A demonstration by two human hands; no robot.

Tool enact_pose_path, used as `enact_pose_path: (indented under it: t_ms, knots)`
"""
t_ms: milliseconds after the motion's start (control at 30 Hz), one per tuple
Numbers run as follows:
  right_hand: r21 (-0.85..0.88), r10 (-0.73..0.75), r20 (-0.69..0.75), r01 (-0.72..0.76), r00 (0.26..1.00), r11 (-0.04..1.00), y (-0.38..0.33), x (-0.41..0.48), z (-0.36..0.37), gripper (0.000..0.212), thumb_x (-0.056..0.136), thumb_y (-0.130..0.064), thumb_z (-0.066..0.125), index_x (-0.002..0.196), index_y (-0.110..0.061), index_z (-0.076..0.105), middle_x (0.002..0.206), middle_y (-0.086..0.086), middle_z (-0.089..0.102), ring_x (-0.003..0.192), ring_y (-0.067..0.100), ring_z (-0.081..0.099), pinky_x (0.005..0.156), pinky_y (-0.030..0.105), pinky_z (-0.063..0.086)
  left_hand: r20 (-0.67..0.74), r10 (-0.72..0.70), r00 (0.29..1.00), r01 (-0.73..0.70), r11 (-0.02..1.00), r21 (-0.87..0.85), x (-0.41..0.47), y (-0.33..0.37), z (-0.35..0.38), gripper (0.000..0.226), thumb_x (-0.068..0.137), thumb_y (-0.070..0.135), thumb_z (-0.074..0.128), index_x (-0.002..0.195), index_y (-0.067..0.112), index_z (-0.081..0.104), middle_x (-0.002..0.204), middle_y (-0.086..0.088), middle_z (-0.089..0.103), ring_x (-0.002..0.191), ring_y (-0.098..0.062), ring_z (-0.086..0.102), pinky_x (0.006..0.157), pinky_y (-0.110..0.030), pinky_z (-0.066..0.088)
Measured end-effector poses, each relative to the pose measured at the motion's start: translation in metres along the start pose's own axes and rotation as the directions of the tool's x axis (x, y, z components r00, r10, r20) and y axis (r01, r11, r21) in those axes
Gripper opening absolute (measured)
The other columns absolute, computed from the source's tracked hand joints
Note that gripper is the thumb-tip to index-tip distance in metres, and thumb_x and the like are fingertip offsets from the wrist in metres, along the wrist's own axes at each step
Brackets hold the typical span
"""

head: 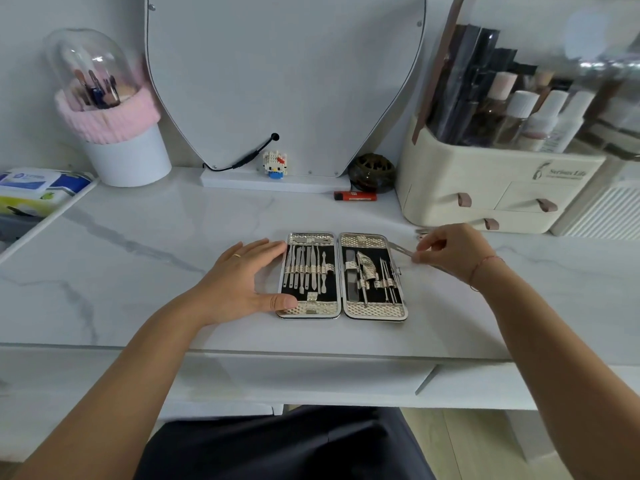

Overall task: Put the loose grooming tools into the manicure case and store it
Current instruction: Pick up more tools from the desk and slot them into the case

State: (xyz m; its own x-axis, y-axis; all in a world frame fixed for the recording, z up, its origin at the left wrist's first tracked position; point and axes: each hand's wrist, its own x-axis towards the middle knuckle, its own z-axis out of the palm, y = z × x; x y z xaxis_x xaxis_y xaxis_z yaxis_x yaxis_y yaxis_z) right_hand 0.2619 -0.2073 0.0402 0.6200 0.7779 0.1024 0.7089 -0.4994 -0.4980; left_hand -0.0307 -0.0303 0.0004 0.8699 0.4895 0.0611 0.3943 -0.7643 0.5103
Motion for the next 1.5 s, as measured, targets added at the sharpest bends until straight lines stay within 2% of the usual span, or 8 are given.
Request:
enact_pose_path:
  t_ms: [133,333,800,933,1200,1300,1367,1500]
  knots:
    - [-0.020,-0.002,0.041,0.003,0.999,1.000,-0.001,0.006,-0.001,0.010,0.070,-0.022,0.077,0.072,-0.013,0.073,0.069,0.005,0.065,0.067,0.018,0.056,0.062,0.026,0.043,0.003,-0.009,1.000,0.009,1.000,-0.001,0.000,0.001,0.000,0.117,0.049,0.096,0.039,0.146,0.035,0.018,0.152,0.017,0.021,0.139,0.004,0.006,0.116,-0.030,-0.001]
    - [-0.078,0.035,0.140,-0.024,0.990,0.997,-0.004,0.014,-0.005,0.017,0.072,-0.022,0.076,0.075,-0.005,0.074,0.085,0.018,0.071,0.072,0.018,0.055,0.075,0.035,0.050,0.000,-0.006,1.000,0.006,1.000,0.006,0.000,0.003,-0.001,0.119,0.046,0.098,0.036,0.145,0.036,0.017,0.141,0.027,0.018,0.136,0.006,0.006,0.116,-0.030,-0.001]
    - [-0.112,0.019,0.186,0.002,0.982,0.994,-0.021,0.010,-0.006,0.011,0.071,-0.014,0.076,0.062,-0.014,0.069,0.059,-0.004,0.059,0.065,0.015,0.054,0.056,0.020,0.041,0.004,-0.007,1.000,0.007,1.000,0.003,0.000,0.001,-0.001,0.121,0.046,0.097,0.036,0.146,0.033,0.018,0.150,0.019,0.020,0.138,0.004,0.006,0.116,-0.030,-0.002]
    - [-0.001,0.012,0.186,-0.012,0.982,1.000,-0.020,0.011,-0.004,0.012,0.073,-0.013,0.075,0.080,-0.016,0.066,0.076,0.006,0.067,0.073,0.019,0.060,0.071,0.028,0.048,0.010,-0.013,1.000,0.013,1.000,-0.002,-0.001,0.002,-0.001,0.120,0.046,0.097,0.037,0.146,0.034,0.017,0.153,0.015,0.020,0.137,0.006,0.005,0.115,-0.028,-0.003]
    - [0.468,-0.050,0.363,-0.136,0.930,0.873,-0.053,0.017,-0.009,0.016,0.090,-0.011,0.055,0.090,0.001,0.065,0.073,0.007,0.060,0.060,0.009,0.051,0.057,0.019,0.045,0.011,-0.009,1.000,0.009,1.000,0.009,0.000,0.000,0.000,0.118,0.048,0.096,0.037,0.146,0.035,0.016,0.152,0.016,0.020,0.135,0.008,0.004,0.115,-0.028,-0.003]
    - [0.626,-0.113,0.368,-0.156,0.923,0.764,-0.077,0.025,0.005,0.022,0.089,-0.002,0.055,0.112,-0.004,0.053,0.070,0.010,0.062,0.048,0.006,0.051,0.044,0.014,0.045,0.012,-0.012,1.000,0.012,1.000,-0.001,0.000,0.001,-0.001,0.119,0.047,0.096,0.037,0.146,0.035,0.016,0.150,0.019,0.021,0.135,0.007,0.005,0.115,-0.028,-0.003]
    - [0.663,-0.120,0.338,-0.146,0.933,0.735,-0.088,0.030,0.021,0.041,0.088,0.002,0.056,0.124,-0.013,0.045,0.067,0.010,0.063,0.045,0.006,0.053,0.043,0.015,0.046,0.010,-0.012,1.000,0.012,1.000,-0.001,0.000,0.002,-0.001,0.120,0.047,0.096,0.037,0.146,0.033,0.016,0.150,0.019,0.021,0.136,0.007,0.005,0.115,-0.028,-0.002]
    - [0.649,-0.125,0.318,-0.119,0.940,0.752,-0.100,0.039,0.043,0.044,0.086,0.001,0.060,0.128,-0.008,0.048,0.069,0.010,0.063,0.049,0.009,0.054,0.049,0.018,0.052,0.020,-0.011,1.000,0.011,1.000,0.004,0.000,0.002,-0.001,0.117,0.048,0.096,0.037,0.146,0.036,0.015,0.153,0.016,0.020,0.136,0.006,0.004,0.116,-0.031,-0.002]
